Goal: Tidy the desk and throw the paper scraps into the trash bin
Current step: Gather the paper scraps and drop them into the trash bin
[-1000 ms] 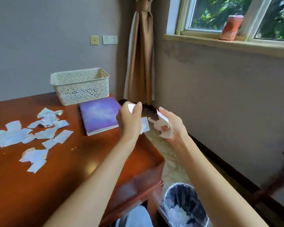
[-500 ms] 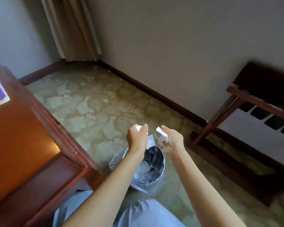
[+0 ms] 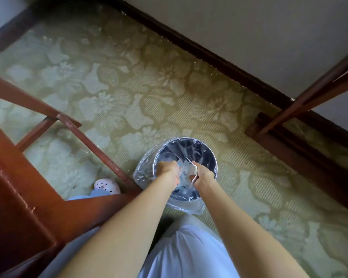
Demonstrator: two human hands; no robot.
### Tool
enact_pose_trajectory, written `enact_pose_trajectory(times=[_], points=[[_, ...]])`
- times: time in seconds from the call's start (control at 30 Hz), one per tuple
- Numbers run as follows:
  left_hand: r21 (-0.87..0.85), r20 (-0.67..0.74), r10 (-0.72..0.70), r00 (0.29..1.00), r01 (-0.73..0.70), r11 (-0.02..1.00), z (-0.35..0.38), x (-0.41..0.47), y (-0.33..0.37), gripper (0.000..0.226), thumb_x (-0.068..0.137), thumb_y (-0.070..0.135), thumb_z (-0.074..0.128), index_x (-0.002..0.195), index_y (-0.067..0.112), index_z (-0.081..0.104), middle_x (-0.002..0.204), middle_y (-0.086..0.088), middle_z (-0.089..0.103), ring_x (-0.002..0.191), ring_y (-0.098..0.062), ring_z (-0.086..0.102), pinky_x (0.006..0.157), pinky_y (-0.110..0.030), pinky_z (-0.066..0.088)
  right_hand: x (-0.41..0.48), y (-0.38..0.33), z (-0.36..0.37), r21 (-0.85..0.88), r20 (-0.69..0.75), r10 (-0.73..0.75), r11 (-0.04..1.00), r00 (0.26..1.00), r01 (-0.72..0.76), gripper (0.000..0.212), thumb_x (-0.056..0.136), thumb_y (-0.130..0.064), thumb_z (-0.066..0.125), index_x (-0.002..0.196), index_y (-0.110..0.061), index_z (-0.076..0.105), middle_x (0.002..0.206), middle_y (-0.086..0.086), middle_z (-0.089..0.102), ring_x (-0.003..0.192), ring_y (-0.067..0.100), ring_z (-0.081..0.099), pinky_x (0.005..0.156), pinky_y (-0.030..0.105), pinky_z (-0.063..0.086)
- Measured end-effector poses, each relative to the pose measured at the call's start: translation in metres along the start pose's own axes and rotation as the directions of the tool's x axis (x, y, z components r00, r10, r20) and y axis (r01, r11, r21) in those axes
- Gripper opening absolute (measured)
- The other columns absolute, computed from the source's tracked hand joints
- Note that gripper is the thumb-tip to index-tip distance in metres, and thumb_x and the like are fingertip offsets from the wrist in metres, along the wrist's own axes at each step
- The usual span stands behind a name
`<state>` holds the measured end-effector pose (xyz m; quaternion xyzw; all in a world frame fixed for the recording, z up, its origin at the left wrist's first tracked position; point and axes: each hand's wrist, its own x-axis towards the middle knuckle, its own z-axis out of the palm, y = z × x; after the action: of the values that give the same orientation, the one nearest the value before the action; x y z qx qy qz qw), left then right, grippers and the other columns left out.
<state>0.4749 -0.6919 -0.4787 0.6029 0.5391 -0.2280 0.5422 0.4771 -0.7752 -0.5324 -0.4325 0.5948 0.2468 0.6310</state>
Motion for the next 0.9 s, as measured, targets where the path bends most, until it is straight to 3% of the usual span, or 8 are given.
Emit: enact_pose_trajectory(times=[0.13, 0.2, 0.27, 0.4, 0.57, 0.7, 0.77, 0.9], points=[[0.007, 0.004, -0.037, 0.999, 0.037, 0.999, 0.005, 0.019, -0.007, 0.036, 0.099, 0.008, 0.031, 0.129, -0.003, 0.049, 0.12, -0.02, 0.063, 0.09, -0.013, 0.071, 0.031, -0.001, 0.016, 0.026, 0.01, 0.014, 0.054, 0.009, 0.035, 0.998, 0.999, -0.036, 0.011, 0.094, -0.021, 0.055, 0.103, -0.015, 0.059, 0.09, 0.006, 0.06, 0.079, 0.02, 0.06, 0.053, 0.01, 0.044], [0.024, 0.018, -0.037, 0.999, 0.036, 0.999, 0.005, 0.027, -0.008, 0.036, 0.097, 0.005, 0.031, 0.124, -0.004, 0.053, 0.099, -0.02, 0.068, 0.043, -0.003, 0.063, 0.031, -0.002, 0.018, 0.04, 0.015, 0.015, 0.046, 0.043, 0.028, 0.998, 0.999, -0.03, 0.034, 0.1, -0.018, 0.04, 0.13, -0.006, 0.049, 0.136, 0.01, 0.052, 0.125, 0.024, 0.05, 0.083, 0.02, 0.041], [0.033, 0.036, -0.064, 0.997, 0.062, 0.998, 0.005, 0.037, -0.012, 0.033, 0.095, 0.002, 0.03, 0.115, -0.002, 0.056, 0.074, -0.014, 0.063, 0.027, -0.008, 0.04, 0.03, -0.004, 0.02, 0.047, 0.018, 0.013, 0.062, 0.082, 0.05, 0.997, 0.995, -0.055, 0.037, 0.099, -0.011, 0.036, 0.133, 0.001, 0.044, 0.149, 0.016, 0.036, 0.138, 0.027, 0.037, 0.083, 0.027, 0.043], [0.032, 0.082, -0.112, 0.99, 0.11, 0.993, 0.002, 0.043, -0.016, 0.035, 0.098, 0.001, 0.028, 0.127, -0.002, 0.047, 0.074, -0.011, 0.051, 0.056, -0.015, 0.046, 0.042, -0.018, 0.042, 0.055, 0.017, 0.009, 0.047, -0.002, 0.112, 0.993, 0.994, -0.111, 0.028, 0.097, -0.012, 0.043, 0.122, -0.001, 0.052, 0.128, 0.017, 0.055, 0.117, 0.031, 0.053, 0.084, 0.034, 0.047], [-0.061, 0.117, -0.139, 0.983, 0.147, 0.987, -0.007, 0.037, -0.017, 0.039, 0.1, 0.003, 0.029, 0.137, -0.002, 0.038, 0.138, -0.023, 0.044, 0.108, -0.03, 0.054, 0.076, -0.033, 0.051, 0.048, 0.013, 0.008, 0.055, 0.065, 0.073, 0.996, 0.995, -0.076, 0.034, 0.099, -0.009, 0.035, 0.131, -0.003, 0.042, 0.113, 0.015, 0.053, 0.106, 0.028, 0.056, 0.098, 0.034, 0.04], [0.001, 0.119, -0.078, 0.99, 0.078, 0.997, -0.016, 0.026, -0.012, 0.038, 0.099, 0.002, 0.03, 0.136, 0.001, 0.041, 0.12, -0.02, 0.054, 0.102, -0.029, 0.054, 0.082, -0.036, 0.051, 0.033, 0.006, 0.007, -0.014, 0.071, 0.026, 1.0, 0.997, -0.025, 0.03, 0.098, -0.01, 0.038, 0.126, -0.008, 0.047, 0.101, 0.009, 0.045, 0.097, 0.025, 0.048, 0.102, 0.037, 0.039], [0.075, 0.125, -0.002, 0.992, -0.008, 0.997, -0.02, 0.014, -0.007, 0.035, 0.097, 0.0, 0.032, 0.128, 0.001, 0.049, 0.106, -0.015, 0.054, 0.099, -0.031, 0.054, 0.086, -0.037, 0.051, 0.017, 0.004, 0.008, -0.186, 0.046, -0.059, 0.98, 0.997, 0.066, 0.015, 0.096, -0.009, 0.039, 0.104, -0.01, 0.051, 0.082, 0.006, 0.043, 0.079, 0.022, 0.044, 0.08, 0.033, 0.044], [0.264, 0.083, 0.24, 0.967, -0.254, 0.931, -0.033, -0.019, 0.008, 0.027, 0.088, 0.002, 0.038, 0.066, 0.013, 0.05, 0.087, -0.013, 0.05, 0.077, -0.024, 0.045, 0.073, -0.033, 0.045, -0.026, -0.005, 0.009, -0.545, 0.071, -0.378, 0.76, 0.923, 0.354, 0.027, 0.086, -0.004, 0.038, 0.06, -0.011, 0.039, 0.06, 0.006, 0.038, 0.052, 0.02, 0.031, 0.052, 0.027, 0.027]])
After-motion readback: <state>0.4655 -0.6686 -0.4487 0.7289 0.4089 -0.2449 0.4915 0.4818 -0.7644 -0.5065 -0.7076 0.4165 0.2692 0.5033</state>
